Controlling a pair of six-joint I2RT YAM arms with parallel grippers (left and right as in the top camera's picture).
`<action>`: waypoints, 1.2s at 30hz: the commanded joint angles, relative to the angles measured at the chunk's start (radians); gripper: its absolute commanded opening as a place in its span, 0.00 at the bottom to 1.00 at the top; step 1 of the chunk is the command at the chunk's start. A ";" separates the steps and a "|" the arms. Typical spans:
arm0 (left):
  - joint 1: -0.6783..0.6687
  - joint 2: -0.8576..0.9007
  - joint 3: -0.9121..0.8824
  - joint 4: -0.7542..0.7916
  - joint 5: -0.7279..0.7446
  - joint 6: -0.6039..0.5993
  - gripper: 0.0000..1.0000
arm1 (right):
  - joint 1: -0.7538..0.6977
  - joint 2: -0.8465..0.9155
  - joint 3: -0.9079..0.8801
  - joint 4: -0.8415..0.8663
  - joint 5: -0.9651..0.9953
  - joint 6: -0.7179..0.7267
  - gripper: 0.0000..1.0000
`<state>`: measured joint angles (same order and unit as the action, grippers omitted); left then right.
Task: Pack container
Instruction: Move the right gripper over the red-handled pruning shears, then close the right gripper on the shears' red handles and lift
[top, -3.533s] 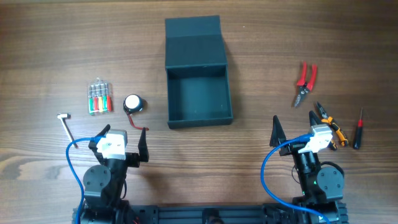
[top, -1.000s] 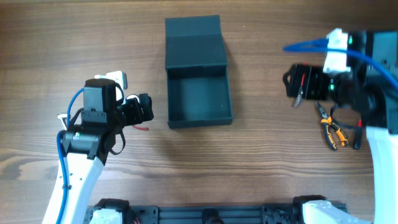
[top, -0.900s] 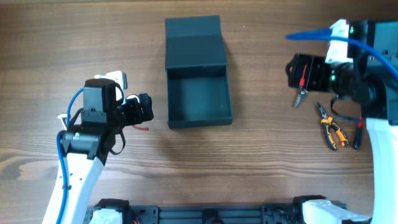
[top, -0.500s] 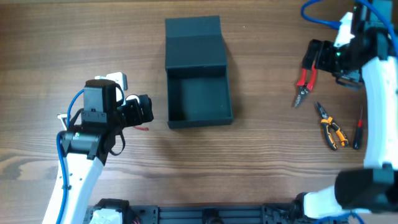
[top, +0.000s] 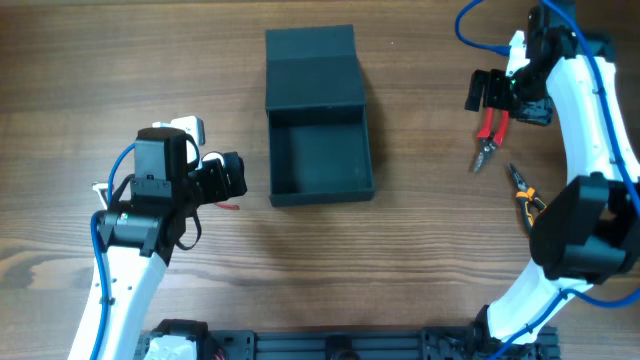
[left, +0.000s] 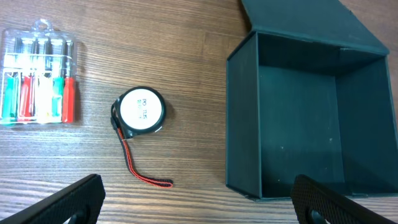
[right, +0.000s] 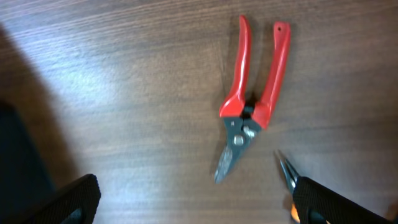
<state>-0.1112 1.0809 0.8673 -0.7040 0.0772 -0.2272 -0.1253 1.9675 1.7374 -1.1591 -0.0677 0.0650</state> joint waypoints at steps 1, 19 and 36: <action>-0.005 -0.001 0.025 -0.001 0.016 -0.013 1.00 | 0.000 0.040 0.008 0.042 -0.011 -0.012 1.00; -0.005 -0.001 0.025 -0.001 0.016 -0.013 1.00 | 0.000 0.165 0.002 0.146 0.076 0.002 1.00; -0.005 -0.001 0.025 -0.004 0.016 -0.013 1.00 | 0.001 0.290 0.002 0.232 0.067 -0.013 1.00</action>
<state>-0.1112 1.0809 0.8673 -0.7067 0.0772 -0.2272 -0.1253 2.2230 1.7370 -0.9421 -0.0174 0.0616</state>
